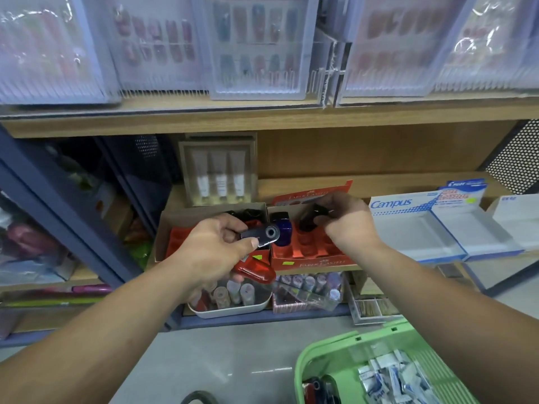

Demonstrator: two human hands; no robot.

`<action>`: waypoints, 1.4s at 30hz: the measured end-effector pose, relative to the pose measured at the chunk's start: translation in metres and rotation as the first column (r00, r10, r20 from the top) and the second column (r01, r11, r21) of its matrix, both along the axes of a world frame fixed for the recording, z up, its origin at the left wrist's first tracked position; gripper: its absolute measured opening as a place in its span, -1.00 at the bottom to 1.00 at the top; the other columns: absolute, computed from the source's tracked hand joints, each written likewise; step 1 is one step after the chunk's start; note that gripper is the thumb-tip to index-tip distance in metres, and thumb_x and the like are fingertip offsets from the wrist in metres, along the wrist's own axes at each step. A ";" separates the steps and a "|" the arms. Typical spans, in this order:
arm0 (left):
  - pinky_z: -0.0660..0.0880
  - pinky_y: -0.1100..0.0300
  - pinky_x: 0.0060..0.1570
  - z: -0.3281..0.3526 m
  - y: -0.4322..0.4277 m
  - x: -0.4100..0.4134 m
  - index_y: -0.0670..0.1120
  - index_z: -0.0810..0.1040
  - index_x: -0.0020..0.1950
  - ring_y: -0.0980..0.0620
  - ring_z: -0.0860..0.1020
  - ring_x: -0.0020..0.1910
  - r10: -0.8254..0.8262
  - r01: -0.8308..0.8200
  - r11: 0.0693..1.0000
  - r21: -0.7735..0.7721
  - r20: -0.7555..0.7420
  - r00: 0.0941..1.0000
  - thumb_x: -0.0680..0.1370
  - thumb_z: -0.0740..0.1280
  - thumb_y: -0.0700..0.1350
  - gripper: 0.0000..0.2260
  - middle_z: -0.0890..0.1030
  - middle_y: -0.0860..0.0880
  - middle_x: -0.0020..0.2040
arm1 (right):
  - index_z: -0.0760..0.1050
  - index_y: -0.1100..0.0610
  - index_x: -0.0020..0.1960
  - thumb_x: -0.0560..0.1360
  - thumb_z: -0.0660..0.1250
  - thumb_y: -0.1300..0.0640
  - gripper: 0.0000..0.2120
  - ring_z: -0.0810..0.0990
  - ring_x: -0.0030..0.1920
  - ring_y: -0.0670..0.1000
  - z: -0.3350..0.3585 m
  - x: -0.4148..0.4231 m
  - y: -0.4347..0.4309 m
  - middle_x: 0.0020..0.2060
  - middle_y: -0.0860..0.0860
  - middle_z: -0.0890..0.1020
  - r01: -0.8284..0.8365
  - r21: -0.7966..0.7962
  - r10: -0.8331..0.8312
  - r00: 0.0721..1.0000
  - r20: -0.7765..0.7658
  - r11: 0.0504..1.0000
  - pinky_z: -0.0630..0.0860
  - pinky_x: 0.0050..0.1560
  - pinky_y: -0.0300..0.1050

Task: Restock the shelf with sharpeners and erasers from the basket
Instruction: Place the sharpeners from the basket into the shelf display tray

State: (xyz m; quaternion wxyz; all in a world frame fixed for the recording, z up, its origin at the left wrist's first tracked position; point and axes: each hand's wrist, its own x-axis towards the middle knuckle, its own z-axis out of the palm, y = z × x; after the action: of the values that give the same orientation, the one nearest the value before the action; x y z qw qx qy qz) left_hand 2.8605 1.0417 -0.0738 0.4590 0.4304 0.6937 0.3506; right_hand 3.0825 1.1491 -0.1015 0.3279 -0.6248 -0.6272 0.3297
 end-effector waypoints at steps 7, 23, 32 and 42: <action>0.62 0.17 -0.37 0.004 0.004 0.012 0.07 0.61 0.17 -0.06 0.72 -0.12 -0.004 0.001 0.998 0.065 0.052 0.999 0.59 0.46 -0.14 -0.81 0.64 -0.04 0.07 | 0.63 -0.04 0.29 0.52 0.42 0.32 -0.59 0.48 0.15 0.00 -0.010 -0.005 0.001 0.12 -0.04 0.43 -0.283 0.034 0.256 0.909 0.329 0.959 0.37 0.38 -0.23; 0.67 0.11 -0.06 0.017 0.028 -0.002 -0.03 0.73 -0.03 0.10 0.73 -0.18 0.166 -0.165 0.974 0.154 0.003 0.986 0.31 0.62 0.05 -0.70 0.75 0.01 -0.07 | 0.56 0.03 -0.09 0.42 0.56 0.24 -0.78 0.66 0.00 0.01 0.008 0.030 -0.004 -0.11 -0.04 0.69 -0.027 -0.150 -0.026 0.939 -0.344 0.988 0.51 -0.01 -0.13; 0.67 0.13 -0.25 0.004 0.018 -0.050 -0.01 0.62 0.04 -0.07 0.65 -0.35 0.273 -0.232 0.953 0.193 -0.226 0.935 0.56 0.49 -0.11 -0.90 0.72 -0.11 -0.15 | 0.52 0.05 -0.10 0.43 0.56 0.28 -0.75 0.61 -0.15 -0.01 -0.023 0.014 0.005 -0.24 -0.04 0.61 0.134 -0.078 -0.153 0.917 -0.369 0.988 0.52 -0.03 -0.13; 0.55 0.17 -0.07 -0.023 0.024 -0.074 0.12 0.58 -0.05 0.07 0.59 -0.09 0.191 -0.121 0.972 0.202 -0.375 0.907 0.42 0.60 -0.21 -0.70 0.61 0.11 -0.07 | 0.51 -0.13 -0.03 0.44 0.41 0.42 -0.56 0.65 0.10 0.07 -0.033 0.023 0.020 -0.09 -0.08 0.69 0.121 -0.027 -0.124 0.984 -0.126 0.992 0.52 0.25 -0.03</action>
State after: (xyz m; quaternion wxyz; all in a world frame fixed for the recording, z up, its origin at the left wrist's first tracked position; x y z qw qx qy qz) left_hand 2.7866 1.0654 -0.0968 0.2419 0.4734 0.7703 0.3522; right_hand 3.1052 1.1690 -0.1348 0.3809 -0.6430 -0.5620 0.3543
